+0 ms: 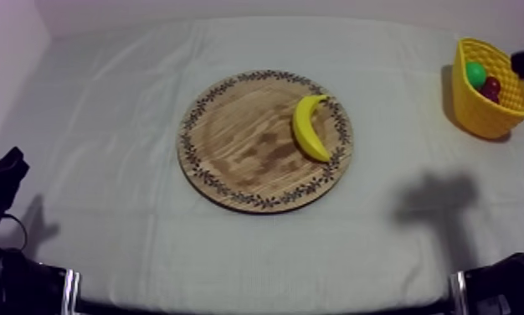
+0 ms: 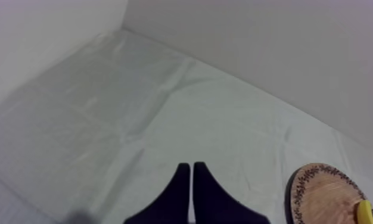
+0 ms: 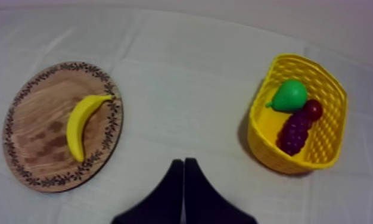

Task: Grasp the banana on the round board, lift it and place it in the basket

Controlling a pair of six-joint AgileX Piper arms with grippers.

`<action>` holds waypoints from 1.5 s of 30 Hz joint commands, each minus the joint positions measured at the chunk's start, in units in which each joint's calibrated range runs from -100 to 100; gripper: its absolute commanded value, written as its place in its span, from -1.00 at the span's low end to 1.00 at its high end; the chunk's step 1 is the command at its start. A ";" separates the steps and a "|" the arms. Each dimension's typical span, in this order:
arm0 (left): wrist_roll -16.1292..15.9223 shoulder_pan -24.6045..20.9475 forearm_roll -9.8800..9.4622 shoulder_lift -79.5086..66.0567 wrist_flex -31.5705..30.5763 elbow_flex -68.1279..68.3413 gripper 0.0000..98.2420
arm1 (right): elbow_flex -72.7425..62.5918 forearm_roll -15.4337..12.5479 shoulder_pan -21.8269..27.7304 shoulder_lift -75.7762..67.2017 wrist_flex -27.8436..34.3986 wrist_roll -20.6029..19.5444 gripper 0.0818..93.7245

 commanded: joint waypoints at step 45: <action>-0.02 -0.01 -0.02 0.04 0.00 0.00 -1.00 | -30.43 -1.90 -20.79 58.91 1.94 -16.34 0.02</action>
